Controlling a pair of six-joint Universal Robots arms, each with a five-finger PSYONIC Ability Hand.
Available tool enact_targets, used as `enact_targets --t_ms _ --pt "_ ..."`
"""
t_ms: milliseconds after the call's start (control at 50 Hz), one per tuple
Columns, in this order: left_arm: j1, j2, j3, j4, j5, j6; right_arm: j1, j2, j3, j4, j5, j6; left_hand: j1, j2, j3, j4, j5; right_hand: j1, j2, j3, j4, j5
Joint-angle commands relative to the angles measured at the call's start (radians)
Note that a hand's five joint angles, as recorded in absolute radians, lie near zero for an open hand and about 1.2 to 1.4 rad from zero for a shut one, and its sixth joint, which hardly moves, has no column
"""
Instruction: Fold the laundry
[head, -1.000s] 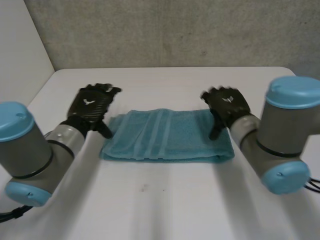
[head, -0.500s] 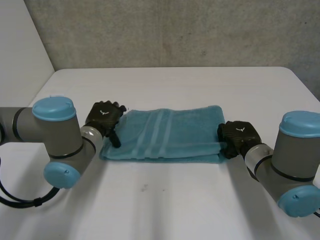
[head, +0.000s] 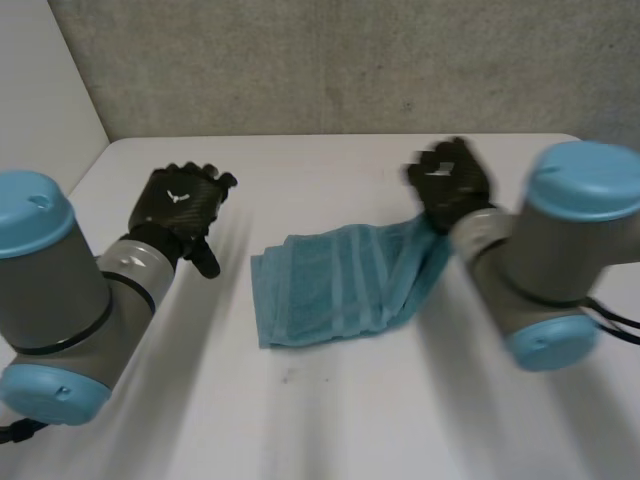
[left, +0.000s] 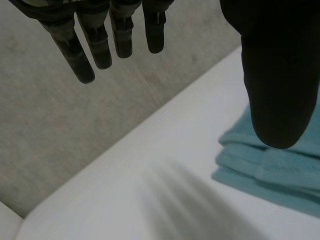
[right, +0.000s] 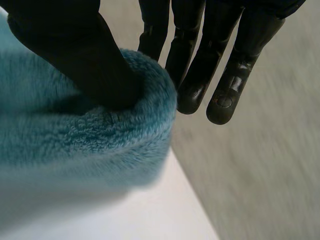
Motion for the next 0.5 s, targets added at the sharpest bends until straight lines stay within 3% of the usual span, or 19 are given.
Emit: enact_targets --t_ms 20,120,160,220,280,380,500 --pt "0.013 0.056 -0.009 0.003 -0.006 -0.012 0.289 0.179 -0.129 0.002 -0.120 -0.024 0.006 0.000 0.003 -0.002 -0.004 0.463 0.218 0.214 0.204 0.243" --pt "0.035 0.056 -0.006 0.009 -0.004 -0.041 0.364 0.248 -0.109 0.028 -0.204 -0.053 -0.006 -0.011 -0.008 -0.013 -0.016 0.463 0.218 0.214 0.204 0.243" --pt "0.038 0.055 0.000 0.010 -0.001 -0.063 0.361 0.243 -0.117 0.032 -0.198 -0.056 0.000 -0.006 -0.003 -0.008 -0.010 -0.130 -0.375 -0.379 -0.389 -0.350" --pt "0.038 0.047 0.011 0.010 0.003 -0.080 0.344 0.176 -0.137 0.029 -0.166 -0.013 0.009 0.003 0.006 0.001 -0.001 -0.493 -0.738 -0.742 -0.751 -0.713" --pt "0.027 0.024 0.037 0.012 0.004 -0.086 0.289 0.107 -0.143 0.027 -0.131 0.091 0.015 0.009 0.012 0.007 0.005 -0.587 -0.832 -0.836 -0.846 -0.807" --pt "-0.053 -0.066 0.132 0.012 0.003 -0.095 0.151 0.029 -0.128 0.048 -0.102 0.432 0.024 0.018 0.021 0.016 0.014 -0.759 -1.004 -1.008 -1.018 -0.979" --pt "-0.133 -0.195 0.277 0.003 0.007 -0.158 0.076 0.015 -0.118 0.133 -0.122 0.605 0.044 0.038 0.041 0.036 0.034 -0.759 -1.004 -1.008 -1.018 -0.979"
